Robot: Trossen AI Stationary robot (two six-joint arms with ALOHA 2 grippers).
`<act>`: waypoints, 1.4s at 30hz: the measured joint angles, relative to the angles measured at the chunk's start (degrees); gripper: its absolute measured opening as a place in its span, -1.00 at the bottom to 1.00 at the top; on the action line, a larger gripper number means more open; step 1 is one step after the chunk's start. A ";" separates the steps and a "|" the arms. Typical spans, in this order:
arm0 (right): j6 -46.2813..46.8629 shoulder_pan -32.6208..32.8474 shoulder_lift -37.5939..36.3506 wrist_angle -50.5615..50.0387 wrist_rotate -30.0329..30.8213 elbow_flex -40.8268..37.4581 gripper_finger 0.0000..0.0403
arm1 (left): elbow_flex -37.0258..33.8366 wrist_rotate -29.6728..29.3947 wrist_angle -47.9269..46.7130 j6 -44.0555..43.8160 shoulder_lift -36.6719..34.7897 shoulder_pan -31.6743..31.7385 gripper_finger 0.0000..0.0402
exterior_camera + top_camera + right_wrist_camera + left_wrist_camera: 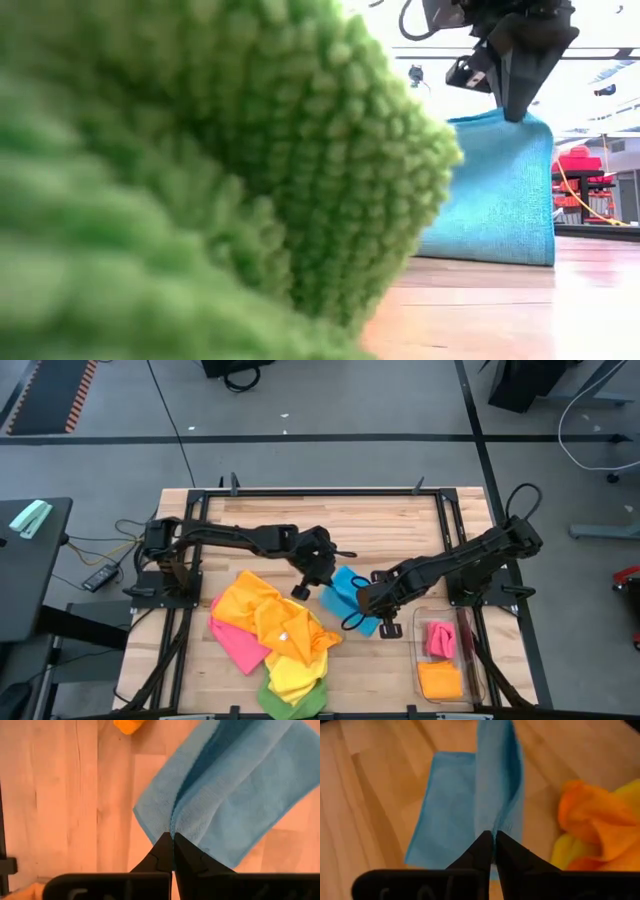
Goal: Fold microfiber towels
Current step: Fold the blue towel
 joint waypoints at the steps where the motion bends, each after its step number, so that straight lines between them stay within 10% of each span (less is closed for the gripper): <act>1: 0.12 -0.27 0.02 0.18 -0.06 -0.30 -0.96 | 0.04 -0.02 1.36 -0.02 0.51 0.25 -0.85; 24: 1.53 -7.83 0.02 9.35 -0.39 -14.46 -0.95 | 0.12 -0.99 11.40 -2.84 9.69 4.81 -0.94; 42: 2.35 -10.18 0.00 14.11 -2.57 -19.97 -0.71 | 0.02 -9.88 13.70 -0.76 11.72 3.53 -0.50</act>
